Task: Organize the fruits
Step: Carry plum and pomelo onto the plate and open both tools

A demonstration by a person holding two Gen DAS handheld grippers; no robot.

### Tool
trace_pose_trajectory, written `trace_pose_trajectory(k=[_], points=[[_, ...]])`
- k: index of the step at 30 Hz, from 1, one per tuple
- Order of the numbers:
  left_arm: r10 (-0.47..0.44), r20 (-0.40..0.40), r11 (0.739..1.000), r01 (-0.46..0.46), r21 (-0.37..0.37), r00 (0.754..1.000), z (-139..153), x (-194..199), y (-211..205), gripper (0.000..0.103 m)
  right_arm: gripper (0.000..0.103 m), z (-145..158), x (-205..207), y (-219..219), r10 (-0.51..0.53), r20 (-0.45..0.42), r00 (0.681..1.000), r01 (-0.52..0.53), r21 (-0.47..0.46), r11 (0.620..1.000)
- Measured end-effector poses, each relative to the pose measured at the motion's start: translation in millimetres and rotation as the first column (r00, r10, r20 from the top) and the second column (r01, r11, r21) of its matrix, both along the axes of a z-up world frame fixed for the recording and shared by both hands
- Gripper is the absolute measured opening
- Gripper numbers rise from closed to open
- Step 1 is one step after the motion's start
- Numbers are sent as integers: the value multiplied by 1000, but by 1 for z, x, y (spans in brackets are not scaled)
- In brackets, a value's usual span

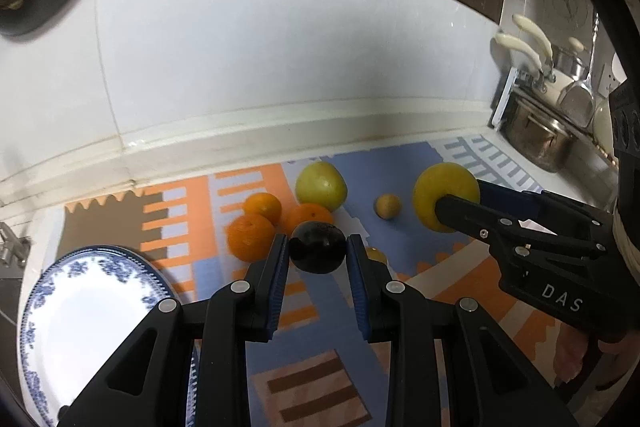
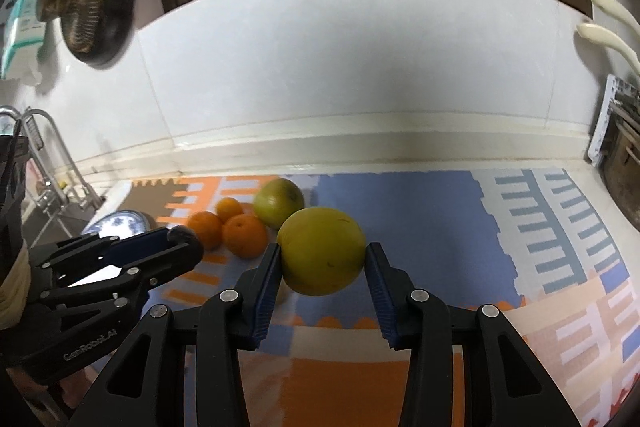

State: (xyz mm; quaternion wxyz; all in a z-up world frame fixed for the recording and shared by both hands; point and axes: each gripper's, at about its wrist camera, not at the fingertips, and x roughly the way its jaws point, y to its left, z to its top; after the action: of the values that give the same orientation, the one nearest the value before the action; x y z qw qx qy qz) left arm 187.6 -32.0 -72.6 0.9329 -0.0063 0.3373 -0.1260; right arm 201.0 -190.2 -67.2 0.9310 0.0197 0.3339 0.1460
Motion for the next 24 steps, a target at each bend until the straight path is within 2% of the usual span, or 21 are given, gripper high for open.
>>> trace_pose_trajectory(k=[14,24], points=[[120,81,993,-118,-27,990,32,-43,47,29,43,38,-22,46,143,86,986,-145,16,989],[236,118,972,-236,-21,964,42,-74,91,29,43,54,-37,96,283,131,950,-288,16,958]])
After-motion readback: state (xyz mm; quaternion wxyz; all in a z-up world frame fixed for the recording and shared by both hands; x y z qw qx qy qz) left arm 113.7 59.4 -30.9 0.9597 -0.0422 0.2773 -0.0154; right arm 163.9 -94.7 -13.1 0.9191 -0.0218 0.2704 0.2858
